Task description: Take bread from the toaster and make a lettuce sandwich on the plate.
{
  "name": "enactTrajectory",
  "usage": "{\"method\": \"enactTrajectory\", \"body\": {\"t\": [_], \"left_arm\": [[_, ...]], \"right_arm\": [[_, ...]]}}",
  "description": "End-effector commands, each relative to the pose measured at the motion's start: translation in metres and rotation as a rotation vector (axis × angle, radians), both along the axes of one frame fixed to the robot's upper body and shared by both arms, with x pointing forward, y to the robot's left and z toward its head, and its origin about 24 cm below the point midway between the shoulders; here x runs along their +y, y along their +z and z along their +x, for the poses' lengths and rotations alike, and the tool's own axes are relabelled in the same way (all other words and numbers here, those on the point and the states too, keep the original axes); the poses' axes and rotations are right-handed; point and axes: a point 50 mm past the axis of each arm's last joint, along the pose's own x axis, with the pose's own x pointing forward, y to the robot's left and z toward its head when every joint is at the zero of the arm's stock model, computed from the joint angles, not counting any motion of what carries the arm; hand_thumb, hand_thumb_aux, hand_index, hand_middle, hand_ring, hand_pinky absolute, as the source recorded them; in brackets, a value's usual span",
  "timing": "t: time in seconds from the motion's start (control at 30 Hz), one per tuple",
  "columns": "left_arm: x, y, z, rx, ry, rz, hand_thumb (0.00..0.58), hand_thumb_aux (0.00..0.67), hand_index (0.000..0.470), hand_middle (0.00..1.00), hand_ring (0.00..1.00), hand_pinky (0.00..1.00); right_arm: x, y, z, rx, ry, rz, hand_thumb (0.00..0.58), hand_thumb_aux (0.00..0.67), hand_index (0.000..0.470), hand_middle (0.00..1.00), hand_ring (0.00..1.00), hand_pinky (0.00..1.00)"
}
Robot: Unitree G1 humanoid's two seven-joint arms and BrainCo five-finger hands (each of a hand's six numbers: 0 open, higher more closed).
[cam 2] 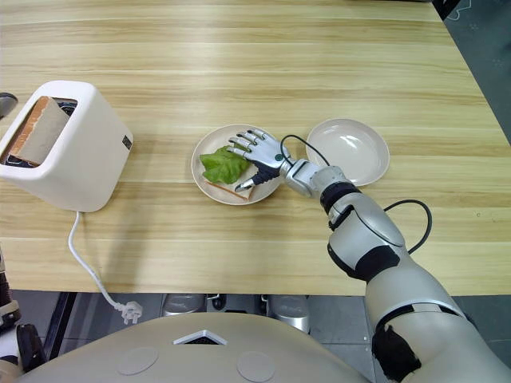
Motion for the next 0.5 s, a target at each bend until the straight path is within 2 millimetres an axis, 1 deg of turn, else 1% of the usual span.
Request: {"method": "enactTrajectory", "body": {"t": [0.03, 0.13, 0.27, 0.33, 0.5], "left_arm": [[0.007, -0.024, 0.009, 0.179, 0.065, 0.091, 0.0, 0.0, 0.0, 0.0, 0.0, 0.0], [0.013, -0.031, 0.009, 0.23, 0.115, 0.151, 0.0, 0.0, 0.0, 0.0, 0.0, 0.0], [0.029, -0.032, 0.008, 0.287, 0.24, 0.262, 0.0, 0.0, 0.0, 0.0, 0.0, 0.0], [0.036, -0.038, 0.007, 0.345, 0.286, 0.29, 0.0, 0.0, 0.0, 0.0, 0.0, 0.0], [0.042, -0.057, 0.01, 0.469, 0.326, 0.316, 0.0, 0.0, 0.0, 0.0, 0.0, 0.0]], "right_arm": [[-0.001, 0.005, 0.003, -0.025, -0.002, 0.008, 0.0, 0.0, 0.0, 0.0, 0.0, 0.0], [-0.002, 0.007, 0.004, -0.032, -0.003, 0.014, 0.0, 0.0, 0.0, 0.0, 0.0, 0.0], [-0.007, 0.011, 0.005, -0.054, -0.005, 0.028, 0.0, 0.0, 0.0, 0.0, 0.0, 0.0], [-0.01, 0.015, 0.006, -0.074, -0.008, 0.047, 0.0, 0.0, 0.0, 0.0, 0.0, 0.0], [-0.02, 0.031, 0.01, -0.126, -0.028, 0.149, 0.0, 0.0, 0.0, 0.0, 0.0, 0.0]]}}
